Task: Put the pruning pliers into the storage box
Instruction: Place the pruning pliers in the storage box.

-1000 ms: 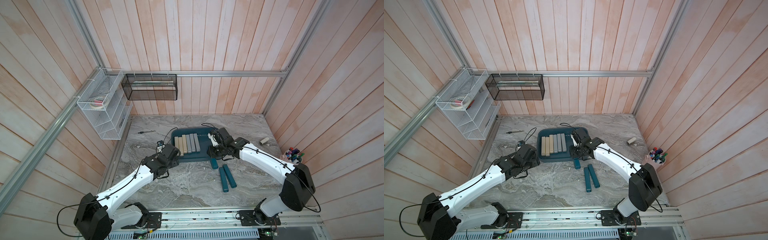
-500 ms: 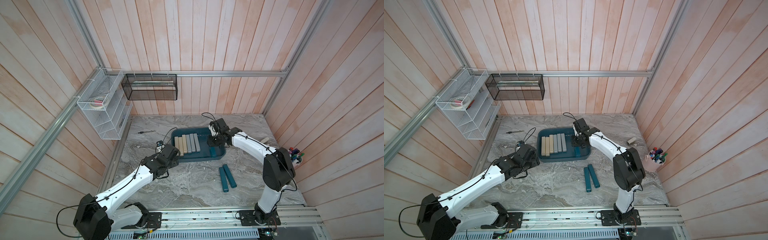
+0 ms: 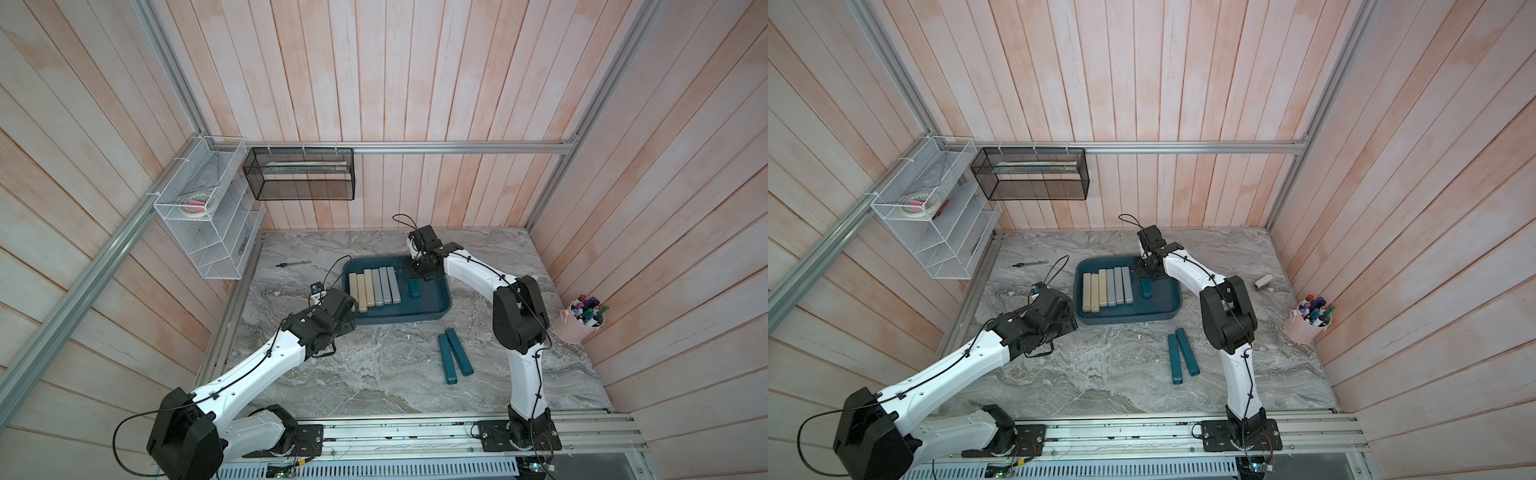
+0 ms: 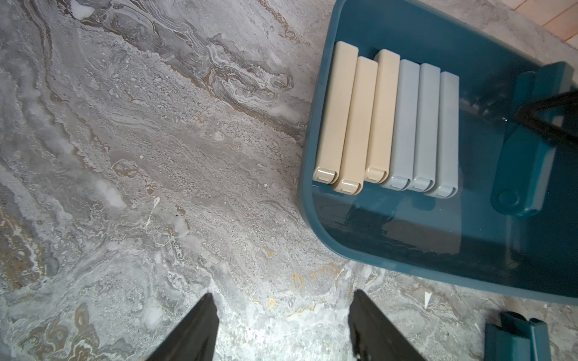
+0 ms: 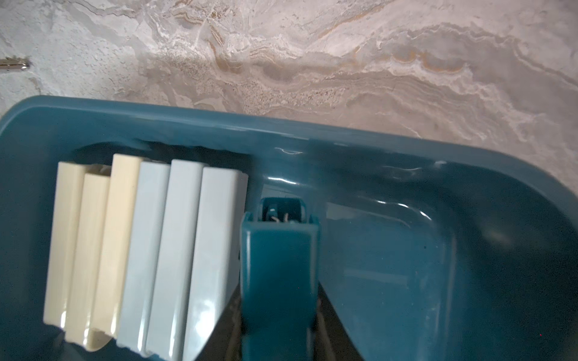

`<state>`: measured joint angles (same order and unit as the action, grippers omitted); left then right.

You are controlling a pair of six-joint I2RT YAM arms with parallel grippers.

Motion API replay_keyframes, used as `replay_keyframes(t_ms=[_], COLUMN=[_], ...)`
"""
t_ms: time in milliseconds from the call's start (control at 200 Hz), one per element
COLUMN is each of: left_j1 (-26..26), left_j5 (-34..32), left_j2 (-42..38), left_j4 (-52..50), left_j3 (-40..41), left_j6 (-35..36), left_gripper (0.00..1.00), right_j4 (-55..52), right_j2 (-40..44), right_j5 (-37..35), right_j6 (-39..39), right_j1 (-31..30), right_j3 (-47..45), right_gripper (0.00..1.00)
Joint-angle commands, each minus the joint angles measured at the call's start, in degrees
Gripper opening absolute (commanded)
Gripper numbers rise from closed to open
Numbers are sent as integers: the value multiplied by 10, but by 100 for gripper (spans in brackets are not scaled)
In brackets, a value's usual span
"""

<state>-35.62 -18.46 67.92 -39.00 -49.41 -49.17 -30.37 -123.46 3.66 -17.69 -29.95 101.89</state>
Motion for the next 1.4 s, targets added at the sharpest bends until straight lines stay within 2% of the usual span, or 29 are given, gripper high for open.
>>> replay_keyframes(t_ms=[0, 1150, 1395], left_j1=[5, 23, 25], left_j5=[-1, 17, 18], left_j2=[-8, -1, -4], left_j4=[8, 13, 16], left_j3=[12, 22, 23], left_j6=[-2, 7, 9], left_gripper=[70, 70, 70], right_j4=[-19, -14, -19], right_j2=[-25, -124, -127], right_j5=[-6, 25, 28], right_j6=[7, -23, -26], right_j1=[2, -10, -10], right_j3=[40, 113, 118], right_gripper=[22, 23, 27])
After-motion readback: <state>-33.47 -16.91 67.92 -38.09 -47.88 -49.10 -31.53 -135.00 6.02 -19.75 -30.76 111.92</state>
